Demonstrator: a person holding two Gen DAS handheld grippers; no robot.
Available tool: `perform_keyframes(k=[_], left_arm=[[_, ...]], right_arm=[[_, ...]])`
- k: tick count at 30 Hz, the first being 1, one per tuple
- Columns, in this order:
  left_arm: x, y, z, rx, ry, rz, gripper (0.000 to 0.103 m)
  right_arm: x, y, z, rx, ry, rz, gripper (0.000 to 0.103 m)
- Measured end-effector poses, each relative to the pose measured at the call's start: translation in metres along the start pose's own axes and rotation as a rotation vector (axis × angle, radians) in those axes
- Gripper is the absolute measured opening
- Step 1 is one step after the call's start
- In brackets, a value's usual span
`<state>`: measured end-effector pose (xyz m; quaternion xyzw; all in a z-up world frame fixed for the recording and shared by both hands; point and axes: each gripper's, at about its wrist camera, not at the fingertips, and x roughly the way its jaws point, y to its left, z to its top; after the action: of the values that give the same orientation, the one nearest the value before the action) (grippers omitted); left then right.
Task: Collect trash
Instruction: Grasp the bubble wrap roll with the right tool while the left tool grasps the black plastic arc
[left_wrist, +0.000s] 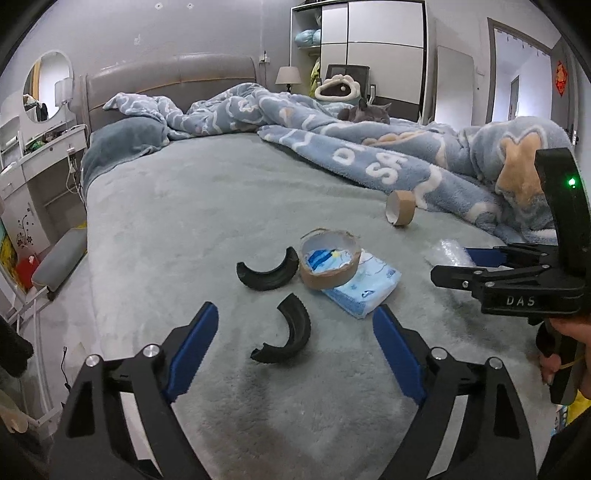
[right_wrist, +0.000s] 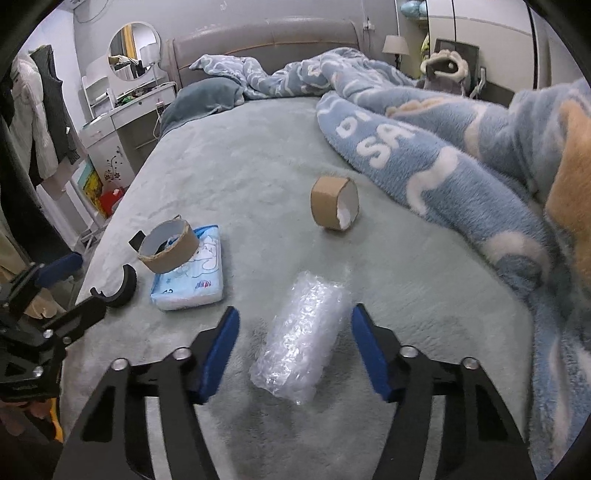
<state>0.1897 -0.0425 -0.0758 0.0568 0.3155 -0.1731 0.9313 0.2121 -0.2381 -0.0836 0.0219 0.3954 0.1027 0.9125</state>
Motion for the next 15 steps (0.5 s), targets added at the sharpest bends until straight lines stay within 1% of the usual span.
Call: perform_keyframes(k=[1, 4, 6, 9, 15], left_arm=[[0.002, 0.001, 0.0, -0.004, 0.001, 0.0, 0.086], [0.006, 0.003, -0.002, -0.018, -0.004, -0.011, 0.085], [0.01, 0.005, -0.004, -0.028, -0.01, -0.022, 0.083], [0.017, 0.006, -0.006, -0.039, -0.001, -0.038, 0.078], [0.029, 0.002, -0.007, -0.026, 0.032, -0.063, 0.068]], right_arm=[[0.002, -0.001, 0.0, 0.005, 0.009, 0.012, 0.054], [0.003, -0.004, -0.002, 0.014, 0.022, 0.042, 0.045], [0.002, -0.004, -0.002, 0.017, 0.022, 0.06, 0.042], [-0.002, -0.006, -0.002, 0.022, 0.013, 0.088, 0.042], [-0.007, -0.013, -0.001, 0.044, -0.003, 0.124, 0.041]])
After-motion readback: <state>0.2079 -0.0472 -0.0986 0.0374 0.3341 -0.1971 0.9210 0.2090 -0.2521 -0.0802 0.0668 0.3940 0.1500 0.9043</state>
